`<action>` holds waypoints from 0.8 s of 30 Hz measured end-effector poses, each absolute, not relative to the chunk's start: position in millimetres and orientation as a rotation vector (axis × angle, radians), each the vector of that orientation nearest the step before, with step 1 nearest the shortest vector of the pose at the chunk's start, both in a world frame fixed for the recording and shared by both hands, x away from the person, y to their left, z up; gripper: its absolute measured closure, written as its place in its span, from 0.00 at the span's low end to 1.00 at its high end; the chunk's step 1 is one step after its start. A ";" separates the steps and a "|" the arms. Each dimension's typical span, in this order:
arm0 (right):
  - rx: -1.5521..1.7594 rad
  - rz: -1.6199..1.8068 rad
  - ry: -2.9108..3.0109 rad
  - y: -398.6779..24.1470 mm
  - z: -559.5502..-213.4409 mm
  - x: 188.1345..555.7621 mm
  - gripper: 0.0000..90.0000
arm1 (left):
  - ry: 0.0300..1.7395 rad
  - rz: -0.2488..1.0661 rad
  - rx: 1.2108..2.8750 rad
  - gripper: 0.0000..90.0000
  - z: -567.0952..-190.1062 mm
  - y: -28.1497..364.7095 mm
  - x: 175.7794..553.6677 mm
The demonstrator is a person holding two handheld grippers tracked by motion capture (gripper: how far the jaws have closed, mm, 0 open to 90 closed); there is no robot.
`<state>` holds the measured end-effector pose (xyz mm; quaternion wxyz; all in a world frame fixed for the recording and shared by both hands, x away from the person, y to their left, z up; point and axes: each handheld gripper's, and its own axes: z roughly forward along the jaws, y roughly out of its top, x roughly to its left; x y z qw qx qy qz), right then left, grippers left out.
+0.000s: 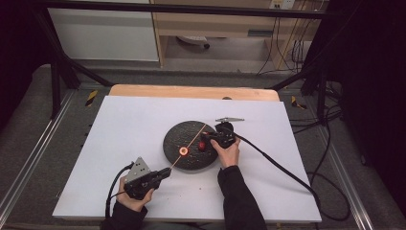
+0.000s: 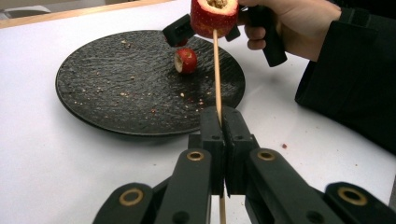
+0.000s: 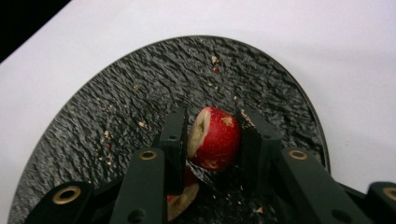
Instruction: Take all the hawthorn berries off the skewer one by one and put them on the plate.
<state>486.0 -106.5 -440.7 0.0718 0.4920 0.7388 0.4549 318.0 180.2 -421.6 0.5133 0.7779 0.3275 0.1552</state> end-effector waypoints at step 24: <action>1.344 1.499 2.226 -125.9 -396.0 449.8 0.25 | 0.789 0.377 1.879 0.98 -422.5 179.0 318.0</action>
